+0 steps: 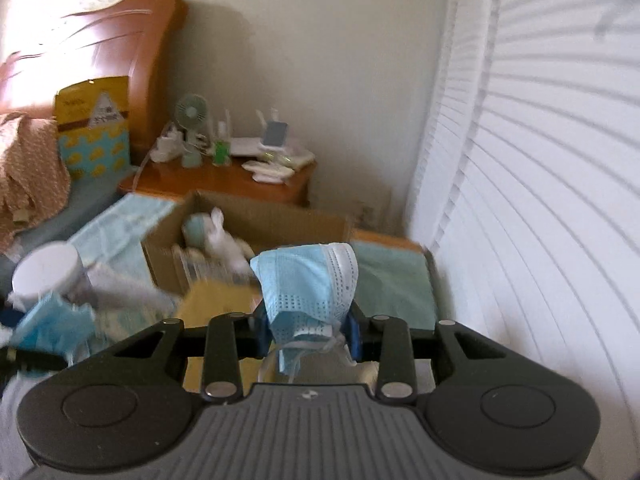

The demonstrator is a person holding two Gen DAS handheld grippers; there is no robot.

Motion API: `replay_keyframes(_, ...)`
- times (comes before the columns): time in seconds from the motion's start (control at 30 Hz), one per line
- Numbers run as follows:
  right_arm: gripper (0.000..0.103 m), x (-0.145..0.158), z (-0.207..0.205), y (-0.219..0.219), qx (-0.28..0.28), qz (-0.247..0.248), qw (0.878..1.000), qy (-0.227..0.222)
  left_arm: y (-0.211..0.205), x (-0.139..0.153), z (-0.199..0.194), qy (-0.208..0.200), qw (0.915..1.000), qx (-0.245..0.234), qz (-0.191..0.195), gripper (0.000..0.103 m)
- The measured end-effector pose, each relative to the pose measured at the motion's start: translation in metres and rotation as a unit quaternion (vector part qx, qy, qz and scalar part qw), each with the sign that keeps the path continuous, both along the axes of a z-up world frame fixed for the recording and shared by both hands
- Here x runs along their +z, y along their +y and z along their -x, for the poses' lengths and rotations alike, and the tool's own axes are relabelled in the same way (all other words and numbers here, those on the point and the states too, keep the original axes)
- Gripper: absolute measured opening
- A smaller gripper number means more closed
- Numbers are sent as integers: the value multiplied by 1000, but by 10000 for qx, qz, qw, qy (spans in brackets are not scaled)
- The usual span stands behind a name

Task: Organize soft objects
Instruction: 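Carry the ear-loop mask into the box with the right gripper and release it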

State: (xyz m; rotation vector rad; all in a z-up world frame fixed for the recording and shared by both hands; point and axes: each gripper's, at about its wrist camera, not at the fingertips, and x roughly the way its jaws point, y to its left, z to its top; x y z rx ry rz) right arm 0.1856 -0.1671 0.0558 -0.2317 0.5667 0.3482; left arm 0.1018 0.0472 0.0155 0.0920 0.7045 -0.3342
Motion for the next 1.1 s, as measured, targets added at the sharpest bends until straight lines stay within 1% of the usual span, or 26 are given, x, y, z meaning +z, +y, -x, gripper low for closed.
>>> replay_keyframes(0.1,40,6,-35,16,214,10,9997,65,3,2,-2,-11,10000,24,26,32)
replay_keyframes(0.2,40,5,-63,29,330,48,9993,164,6,3,-4,10,10000,48,18,32)
replay_keyframes(0.27,40,1,-82,37,409,72,9988,266,8,3,-6,7,10000,81,23,32)
replay_keyframes(0.47,40,-13,-123,55,520,230,9972,486,17,0,-14,38,9997,224,42,32)
replay_keyframes(0.53,47,-20,-133,56,488,267,9969,554,19,-1,-16,75,9996,252,42,32)
replay_keyframes(0.6,75,-26,-139,55,377,302,9974,537,20,-2,-19,114,9995,278,30,32)
replay_keyframes(0.63,81,-30,-141,52,322,290,9976,532,20,-3,-20,129,9995,275,27,32)
replay_keyframes(0.67,91,-32,-141,48,237,220,9980,550,19,-3,-21,133,9995,273,26,32)
replay_keyframes(0.7,92,-33,-140,44,213,138,9979,596,19,-3,-21,138,9996,264,27,32)
replay_keyframes(0.77,92,-35,-133,36,217,-51,9973,696,18,-2,-23,160,9996,237,34,32)
replay_keyframes(0.83,97,-34,-122,29,166,-105,9974,699,16,-1,-25,175,9996,220,41,32)
replay_keyframes(0.87,102,-34,-115,27,134,-92,9976,669,15,0,-25,176,9996,212,46,32)
replay_keyframes(1.1,103,-18,-61,9,111,-389,9973,607,8,11,-30,199,9995,198,119,32)
